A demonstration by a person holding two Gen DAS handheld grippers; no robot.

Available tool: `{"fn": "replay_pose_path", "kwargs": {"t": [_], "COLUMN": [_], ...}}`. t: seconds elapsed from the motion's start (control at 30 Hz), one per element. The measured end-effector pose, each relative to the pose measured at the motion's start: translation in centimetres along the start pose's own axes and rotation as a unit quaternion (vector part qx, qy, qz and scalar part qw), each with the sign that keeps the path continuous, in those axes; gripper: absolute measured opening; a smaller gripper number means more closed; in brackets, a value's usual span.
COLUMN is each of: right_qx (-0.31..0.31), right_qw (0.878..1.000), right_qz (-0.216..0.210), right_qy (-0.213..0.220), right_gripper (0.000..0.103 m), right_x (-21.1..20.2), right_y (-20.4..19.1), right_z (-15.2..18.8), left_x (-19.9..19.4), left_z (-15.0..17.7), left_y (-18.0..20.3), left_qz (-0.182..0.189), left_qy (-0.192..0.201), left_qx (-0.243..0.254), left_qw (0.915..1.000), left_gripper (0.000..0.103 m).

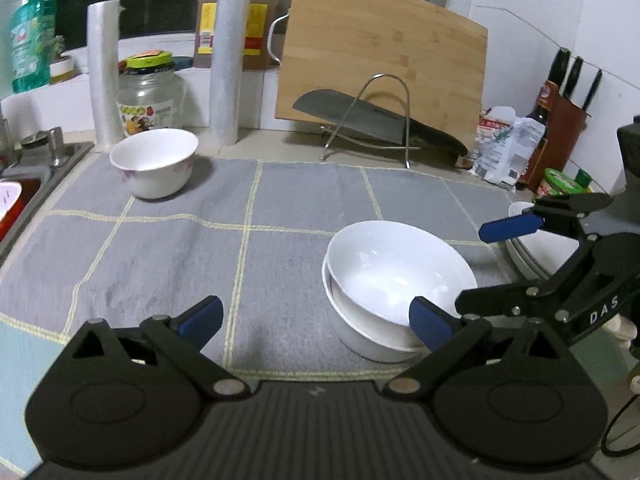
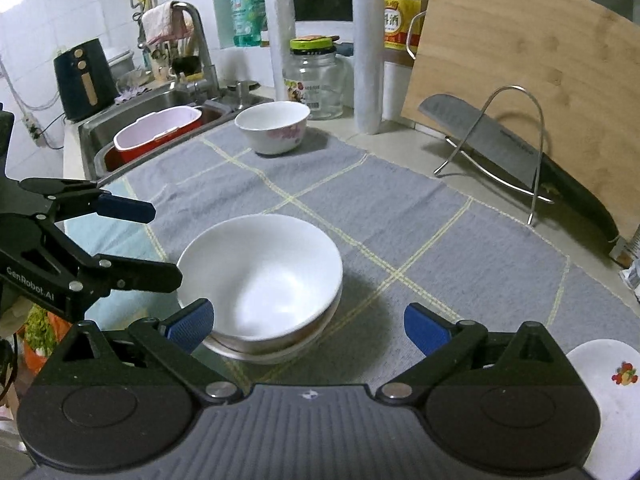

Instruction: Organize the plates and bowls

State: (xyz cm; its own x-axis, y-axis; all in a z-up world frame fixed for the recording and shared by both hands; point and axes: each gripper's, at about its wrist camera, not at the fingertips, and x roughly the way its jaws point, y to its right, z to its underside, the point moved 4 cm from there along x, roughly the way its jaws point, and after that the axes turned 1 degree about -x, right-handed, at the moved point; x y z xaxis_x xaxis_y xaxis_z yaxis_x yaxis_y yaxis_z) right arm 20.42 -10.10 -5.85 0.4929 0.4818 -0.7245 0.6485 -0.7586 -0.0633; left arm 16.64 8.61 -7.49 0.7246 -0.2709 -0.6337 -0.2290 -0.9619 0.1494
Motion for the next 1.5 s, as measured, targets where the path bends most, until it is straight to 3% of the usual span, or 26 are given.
{"fn": "replay_pose_path", "kwargs": {"t": [0.2,0.37,0.67,0.93,1.17,1.5], "right_qx": [-0.005,-0.002,0.023,0.024,0.016,-0.001], "right_qw": [1.000,1.000,0.999,0.998,0.997,0.996], "right_qz": [-0.020,-0.021,0.024,0.062,0.081,0.094], "right_qy": [0.005,0.012,0.015,0.014,0.006,-0.005], "right_gripper": [0.103,0.103,0.103,0.103,0.103,0.103], "right_x": [-0.3,0.0,2.1,4.5,5.9,7.3], "right_y": [0.5,0.6,-0.6,-2.3,-3.4,-3.5], "right_z": [-0.4,-2.2,-6.3,-9.7,-11.5,-13.4], "left_x": [-0.2,0.2,3.1,7.6,12.1,13.1], "left_z": [0.1,-0.6,-2.6,-4.6,-5.3,-5.6], "left_y": [-1.1,-3.3,-9.9,-14.3,-15.9,-16.5], "left_qz": [-0.023,-0.037,-0.063,-0.054,-0.043,-0.034], "left_qy": [0.003,0.002,0.011,-0.006,-0.036,-0.019], "left_qx": [-0.032,-0.024,-0.001,0.029,0.043,0.071], "left_qw": [0.9992,0.9990,0.9980,0.9981,0.9975,0.9967], "left_gripper": [0.099,0.099,0.102,0.102,0.102,0.103]}}
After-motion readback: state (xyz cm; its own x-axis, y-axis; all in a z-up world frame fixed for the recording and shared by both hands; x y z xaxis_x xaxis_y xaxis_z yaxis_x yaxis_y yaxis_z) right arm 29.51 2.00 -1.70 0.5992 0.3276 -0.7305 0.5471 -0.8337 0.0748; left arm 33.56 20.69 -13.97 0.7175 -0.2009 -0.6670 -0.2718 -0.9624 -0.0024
